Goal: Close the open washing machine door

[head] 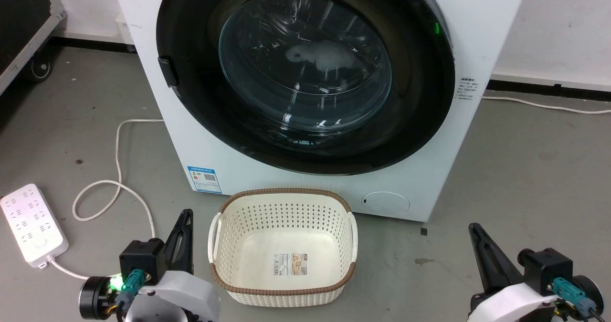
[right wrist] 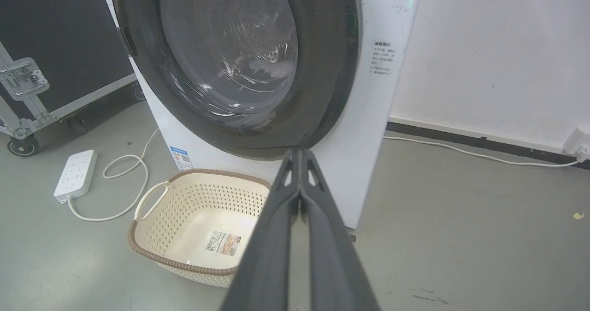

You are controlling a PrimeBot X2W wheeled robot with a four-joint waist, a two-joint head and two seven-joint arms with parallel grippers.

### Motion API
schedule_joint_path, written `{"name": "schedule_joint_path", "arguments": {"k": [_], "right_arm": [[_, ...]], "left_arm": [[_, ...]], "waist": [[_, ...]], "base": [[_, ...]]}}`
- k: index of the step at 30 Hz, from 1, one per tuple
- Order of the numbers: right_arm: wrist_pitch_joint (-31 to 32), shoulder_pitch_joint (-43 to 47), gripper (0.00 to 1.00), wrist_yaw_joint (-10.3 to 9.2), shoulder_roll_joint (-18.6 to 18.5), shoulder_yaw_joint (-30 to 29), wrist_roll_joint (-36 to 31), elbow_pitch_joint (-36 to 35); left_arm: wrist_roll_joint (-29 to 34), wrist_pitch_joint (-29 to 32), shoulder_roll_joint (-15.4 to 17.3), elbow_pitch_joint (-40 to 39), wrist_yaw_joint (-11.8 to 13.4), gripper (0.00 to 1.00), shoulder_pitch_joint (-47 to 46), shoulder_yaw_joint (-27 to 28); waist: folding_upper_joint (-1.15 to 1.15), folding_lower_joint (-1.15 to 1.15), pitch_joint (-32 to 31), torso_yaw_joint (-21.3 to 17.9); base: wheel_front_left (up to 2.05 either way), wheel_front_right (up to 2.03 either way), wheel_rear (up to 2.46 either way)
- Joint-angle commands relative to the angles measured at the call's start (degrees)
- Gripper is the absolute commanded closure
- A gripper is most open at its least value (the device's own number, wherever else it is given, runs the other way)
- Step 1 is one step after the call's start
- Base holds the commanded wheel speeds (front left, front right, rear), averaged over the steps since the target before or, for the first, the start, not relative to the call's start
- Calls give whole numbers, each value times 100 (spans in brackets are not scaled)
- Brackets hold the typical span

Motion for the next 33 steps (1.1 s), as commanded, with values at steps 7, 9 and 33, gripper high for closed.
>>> {"name": "schedule_joint_path", "arguments": {"k": [7,9,33], "right_arm": [[98,-62,100,-2,-8,18,-114,-116],[116,-64,100,-2,-8,20,-130,-134],[330,-89,100,-3,-10,49,-307,-344]], "left_arm": [[155,70,-44,-95,41,100,116,64],[182,83,-52,-109,42,100,122,74],[491,222,-147,-271,56,100,184,184]], "waist": [[0,0,7,4],[0,0,8,5],[0,0,27,16]], "base": [[0,0,0],[0,0,0],[0,0,0]]}}
